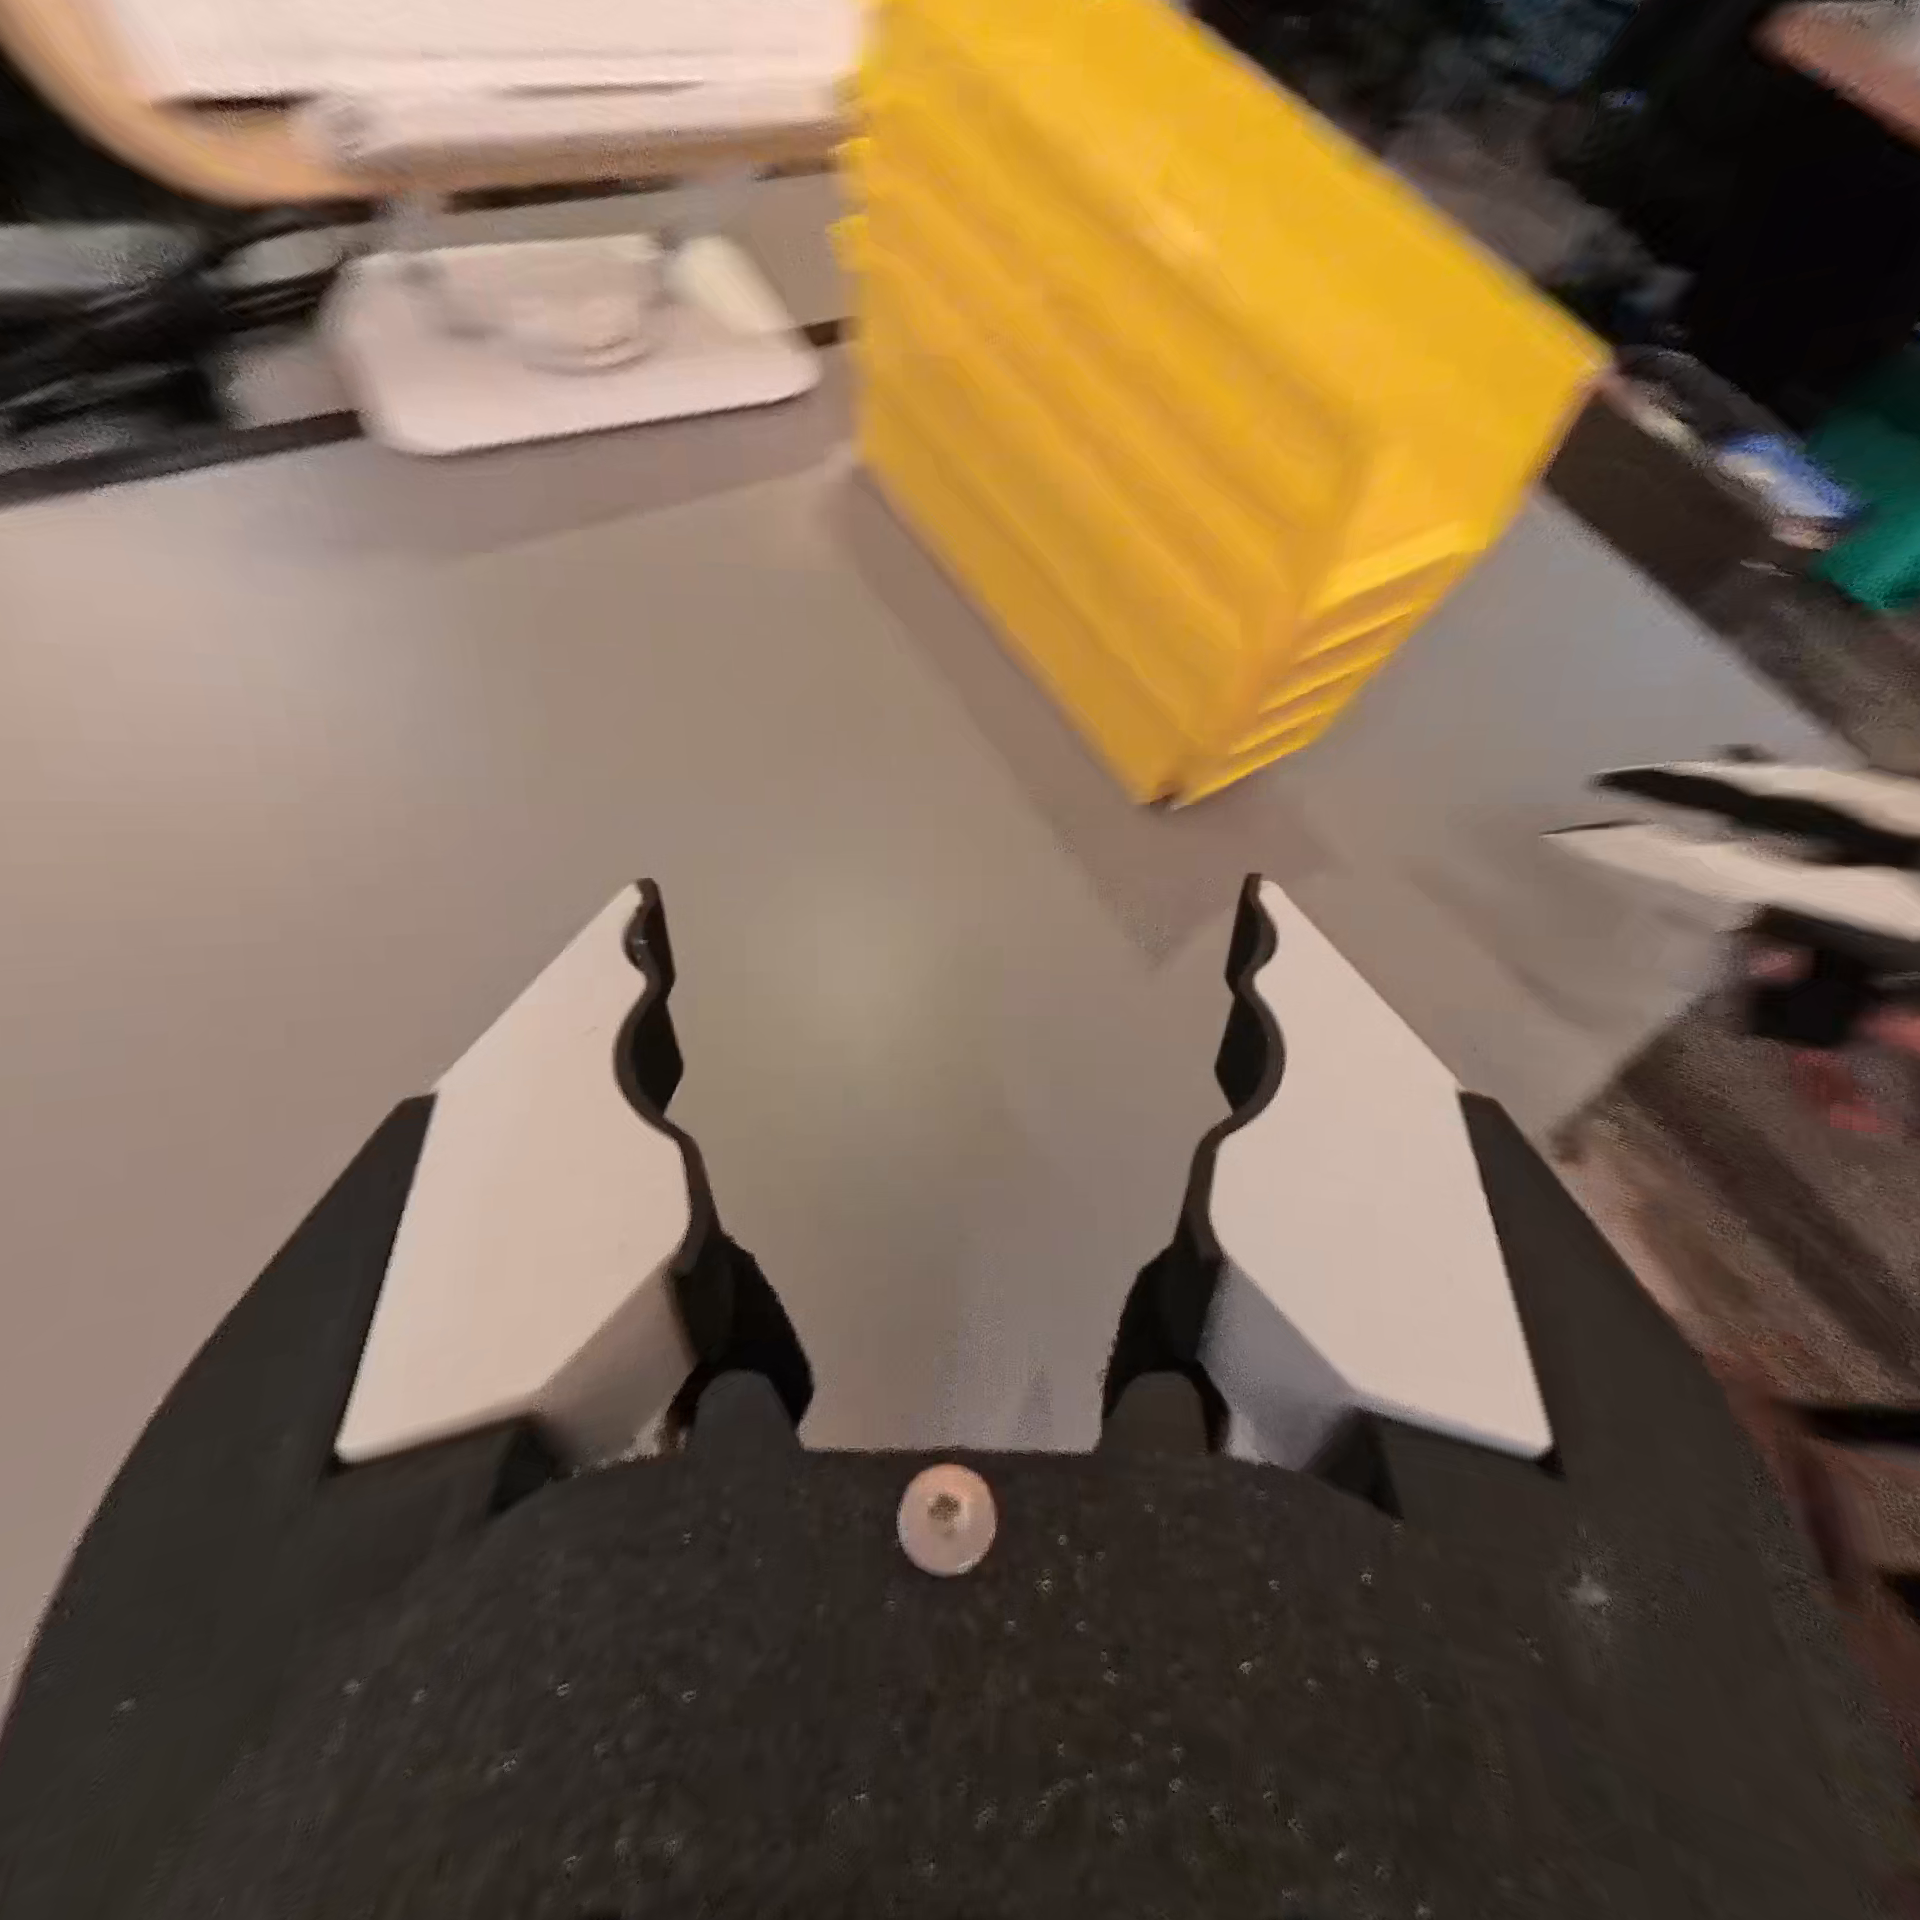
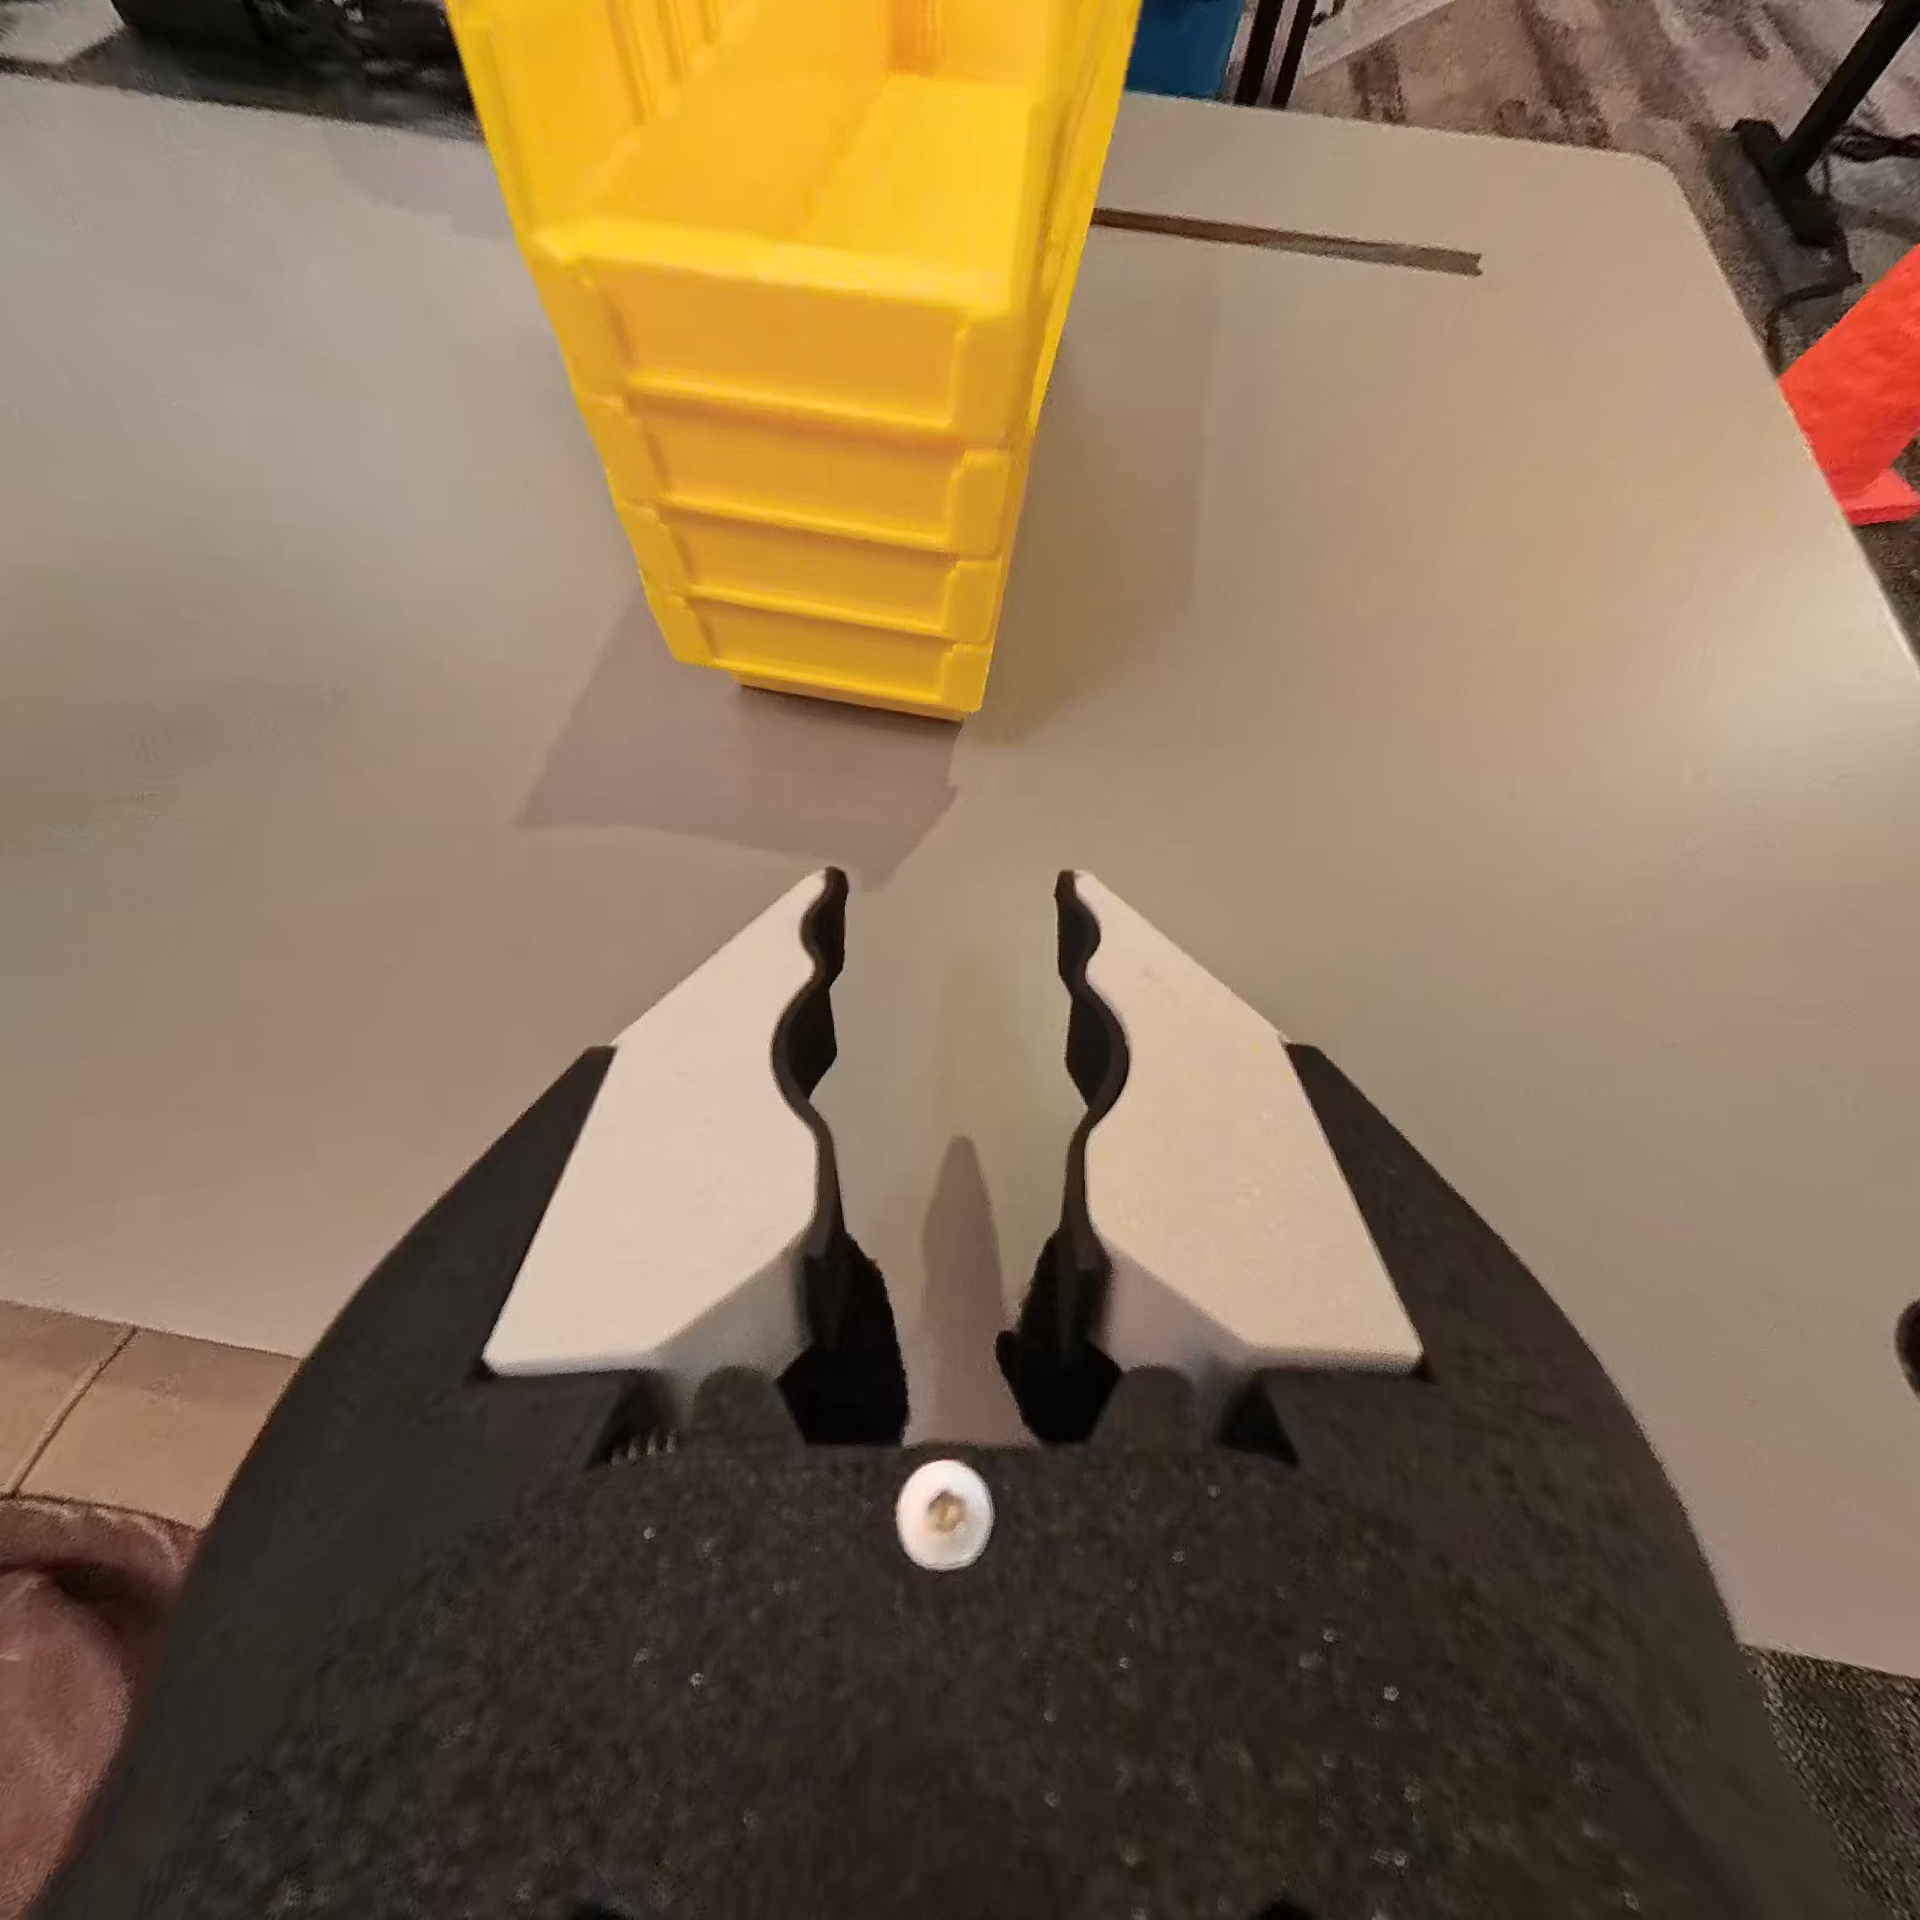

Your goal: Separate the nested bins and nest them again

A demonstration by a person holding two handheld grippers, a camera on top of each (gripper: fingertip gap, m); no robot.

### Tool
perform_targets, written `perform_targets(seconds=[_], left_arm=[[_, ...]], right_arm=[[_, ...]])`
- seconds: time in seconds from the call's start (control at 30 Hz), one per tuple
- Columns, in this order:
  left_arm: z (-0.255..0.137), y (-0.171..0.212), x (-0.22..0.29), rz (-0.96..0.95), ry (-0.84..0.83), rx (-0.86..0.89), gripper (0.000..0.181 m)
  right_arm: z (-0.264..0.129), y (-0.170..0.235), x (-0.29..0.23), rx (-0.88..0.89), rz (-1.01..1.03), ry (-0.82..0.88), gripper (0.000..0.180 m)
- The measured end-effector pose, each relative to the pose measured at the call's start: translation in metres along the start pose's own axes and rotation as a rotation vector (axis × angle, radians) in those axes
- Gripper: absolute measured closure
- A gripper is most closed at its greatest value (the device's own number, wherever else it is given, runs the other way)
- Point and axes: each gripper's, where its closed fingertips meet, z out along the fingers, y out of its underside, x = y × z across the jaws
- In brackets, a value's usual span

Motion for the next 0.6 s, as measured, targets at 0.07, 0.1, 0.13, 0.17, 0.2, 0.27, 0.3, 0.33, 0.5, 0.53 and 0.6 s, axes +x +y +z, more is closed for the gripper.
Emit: perform_targets(seconds=[0.07,0.1,0.13,0.17,0.2,0.27,0.3,0.33,0.5,0.53,0.6], left_arm=[[0.025,-0.038,0.049,0.014,0.125,-0.042,0.072],[0.042,-0.048,0.065,0.037,0.138,-0.125,0.067],[0.060,-0.055,0.076,0.078,0.126,-0.226,0.061],[0.077,-0.064,0.085,0.110,0.106,-0.303,0.058],[0.094,-0.073,0.091,0.112,0.087,-0.366,0.056],[0.127,-0.086,0.107,0.045,0.088,-0.497,0.050],[0.143,-0.091,0.115,0.000,0.085,-0.555,0.046],[0.158,-0.094,0.119,-0.041,0.071,-0.609,0.042],[0.213,-0.119,0.107,-0.183,-0.108,-0.708,0.036],[0.220,-0.126,0.103,-0.179,-0.145,-0.708,0.036],[0.232,-0.138,0.088,-0.167,-0.226,-0.702,0.038]], right_arm=[[-0.001,-0.002,0.005,0.013,0.024,-0.003,0.139],[-0.001,-0.003,0.006,0.016,0.041,-0.014,0.139],[-0.001,-0.004,0.008,0.021,0.060,-0.027,0.139],[-0.001,-0.006,0.009,0.030,0.083,-0.038,0.139],[-0.001,-0.009,0.010,0.042,0.106,-0.052,0.139],[0.000,-0.014,0.008,0.057,0.141,-0.085,0.139],[0.000,-0.015,0.008,0.057,0.141,-0.093,0.139],[0.001,-0.015,0.008,0.054,0.118,-0.085,0.137],[0.004,-0.016,0.004,0.050,0.017,-0.052,0.137],[0.005,-0.017,0.001,0.051,0.009,-0.060,0.137],[0.008,-0.017,-0.002,0.044,-0.011,-0.069,0.137]])
